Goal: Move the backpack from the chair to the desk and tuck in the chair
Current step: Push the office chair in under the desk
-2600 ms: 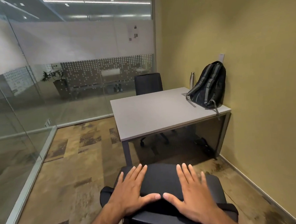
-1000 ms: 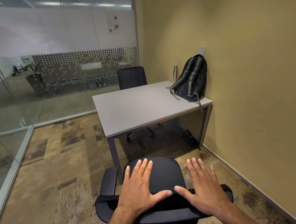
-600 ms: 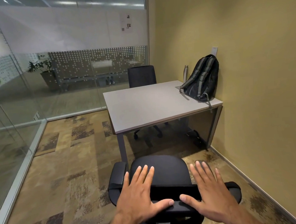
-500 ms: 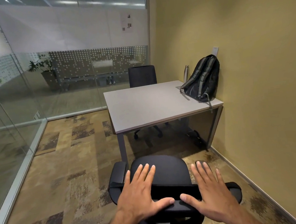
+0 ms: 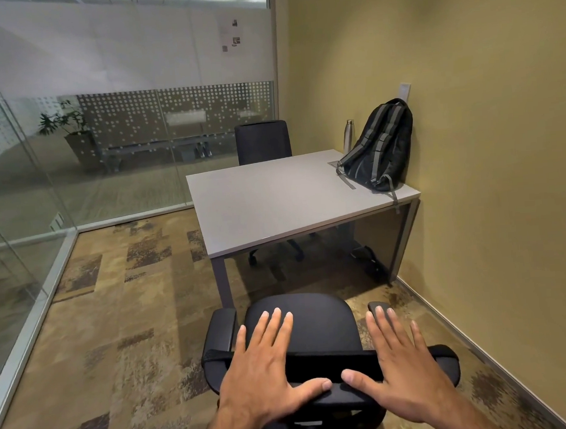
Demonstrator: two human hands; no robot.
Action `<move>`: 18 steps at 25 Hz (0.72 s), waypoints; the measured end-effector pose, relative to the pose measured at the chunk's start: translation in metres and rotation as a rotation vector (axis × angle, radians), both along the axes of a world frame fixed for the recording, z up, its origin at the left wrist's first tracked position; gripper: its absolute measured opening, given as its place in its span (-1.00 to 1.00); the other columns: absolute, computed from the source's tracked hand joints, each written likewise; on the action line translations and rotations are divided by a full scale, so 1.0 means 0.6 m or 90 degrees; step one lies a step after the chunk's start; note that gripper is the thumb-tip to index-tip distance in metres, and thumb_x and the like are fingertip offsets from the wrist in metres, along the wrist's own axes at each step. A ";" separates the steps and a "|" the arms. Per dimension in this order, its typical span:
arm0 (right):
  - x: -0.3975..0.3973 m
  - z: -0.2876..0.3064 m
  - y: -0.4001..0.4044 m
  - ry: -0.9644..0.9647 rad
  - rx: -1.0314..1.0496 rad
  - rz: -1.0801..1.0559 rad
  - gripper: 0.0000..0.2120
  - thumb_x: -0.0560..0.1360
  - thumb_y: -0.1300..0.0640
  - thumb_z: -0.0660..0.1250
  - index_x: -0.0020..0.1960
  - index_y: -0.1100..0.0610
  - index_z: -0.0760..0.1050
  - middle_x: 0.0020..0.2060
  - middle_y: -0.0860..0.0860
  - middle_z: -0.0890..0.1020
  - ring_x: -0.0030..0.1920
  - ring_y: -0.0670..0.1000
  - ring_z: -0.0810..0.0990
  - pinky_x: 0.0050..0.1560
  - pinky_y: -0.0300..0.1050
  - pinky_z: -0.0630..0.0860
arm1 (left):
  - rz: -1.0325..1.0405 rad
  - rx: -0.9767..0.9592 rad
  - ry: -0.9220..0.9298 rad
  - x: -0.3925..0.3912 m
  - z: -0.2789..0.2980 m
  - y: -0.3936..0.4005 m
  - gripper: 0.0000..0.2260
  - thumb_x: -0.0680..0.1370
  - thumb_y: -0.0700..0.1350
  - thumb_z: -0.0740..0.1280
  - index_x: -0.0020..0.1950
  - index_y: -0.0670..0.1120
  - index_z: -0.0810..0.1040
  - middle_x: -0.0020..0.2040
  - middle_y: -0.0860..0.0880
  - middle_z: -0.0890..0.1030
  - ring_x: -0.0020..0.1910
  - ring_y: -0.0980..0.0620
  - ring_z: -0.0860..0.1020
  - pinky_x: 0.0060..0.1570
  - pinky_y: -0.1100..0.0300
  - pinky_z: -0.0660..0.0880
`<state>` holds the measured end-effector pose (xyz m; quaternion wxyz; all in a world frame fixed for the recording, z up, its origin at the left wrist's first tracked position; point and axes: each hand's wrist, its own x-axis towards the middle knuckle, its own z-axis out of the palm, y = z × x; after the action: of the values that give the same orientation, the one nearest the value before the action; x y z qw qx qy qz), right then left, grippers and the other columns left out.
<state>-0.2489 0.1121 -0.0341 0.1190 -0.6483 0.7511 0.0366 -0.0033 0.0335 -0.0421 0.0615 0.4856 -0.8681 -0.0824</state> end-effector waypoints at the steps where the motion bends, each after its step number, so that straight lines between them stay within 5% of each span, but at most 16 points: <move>1: -0.009 0.000 -0.004 0.000 0.000 0.000 0.21 0.16 -0.75 -0.45 0.52 0.04 -0.55 0.60 0.01 -0.45 0.55 0.03 -0.55 0.58 0.19 -0.44 | -0.001 0.000 0.001 -0.010 -0.001 -0.005 0.15 0.26 0.74 -0.14 0.66 0.07 -0.23 0.67 0.08 -0.22 0.62 0.09 -0.30 0.59 -0.11 -0.30; 18: -0.323 -0.005 -0.128 -0.003 0.011 0.086 0.14 0.18 -0.76 -0.40 0.48 -0.03 -0.58 0.58 -0.03 -0.47 0.54 0.02 -0.56 0.59 0.17 -0.43 | 0.097 0.029 -0.009 -0.310 -0.011 -0.072 0.20 0.22 0.76 -0.19 0.64 0.05 -0.29 0.67 0.04 -0.25 0.61 0.06 -0.33 0.57 -0.08 -0.34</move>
<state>-0.4429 0.0352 -0.0373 0.1237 -0.6966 0.7050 0.0496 -0.1894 -0.0096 -0.0487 0.0504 0.5520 -0.8270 -0.0934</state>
